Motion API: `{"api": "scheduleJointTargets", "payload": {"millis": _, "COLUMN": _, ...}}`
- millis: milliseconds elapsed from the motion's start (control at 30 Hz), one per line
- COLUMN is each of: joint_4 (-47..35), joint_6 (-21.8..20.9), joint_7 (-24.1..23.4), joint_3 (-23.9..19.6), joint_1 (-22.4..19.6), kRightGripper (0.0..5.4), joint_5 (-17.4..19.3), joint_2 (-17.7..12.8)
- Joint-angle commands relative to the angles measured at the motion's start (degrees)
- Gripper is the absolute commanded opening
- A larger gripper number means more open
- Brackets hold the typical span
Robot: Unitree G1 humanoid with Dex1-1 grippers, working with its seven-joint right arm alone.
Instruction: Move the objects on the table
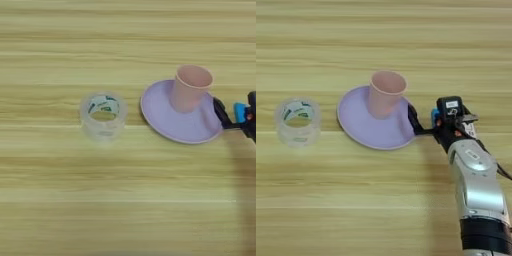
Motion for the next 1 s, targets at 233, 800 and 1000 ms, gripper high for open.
{"api": "scheduleJointTargets", "payload": {"millis": 233, "joint_4": -9.9, "joint_6": -1.2, "joint_7": -10.3, "joint_3": -4.0, "joint_1": -2.9, "kRightGripper": 5.38, "joint_5": -2.2, "joint_2": 2.3}}
{"api": "scheduleJointTargets", "payload": {"millis": 800, "joint_4": 4.3, "joint_6": -20.4, "joint_7": -19.5, "joint_3": -3.1, "joint_1": -8.5, "kRightGripper": 5.38, "joint_5": -5.1, "joint_2": 9.5}}
{"api": "scheduleJointTargets", "payload": {"millis": 1000, "joint_4": 6.4, "joint_6": -21.6, "joint_7": -20.9, "joint_3": -3.5, "joint_1": -9.3, "kRightGripper": 5.38, "joint_5": -5.7, "joint_2": 9.1}}
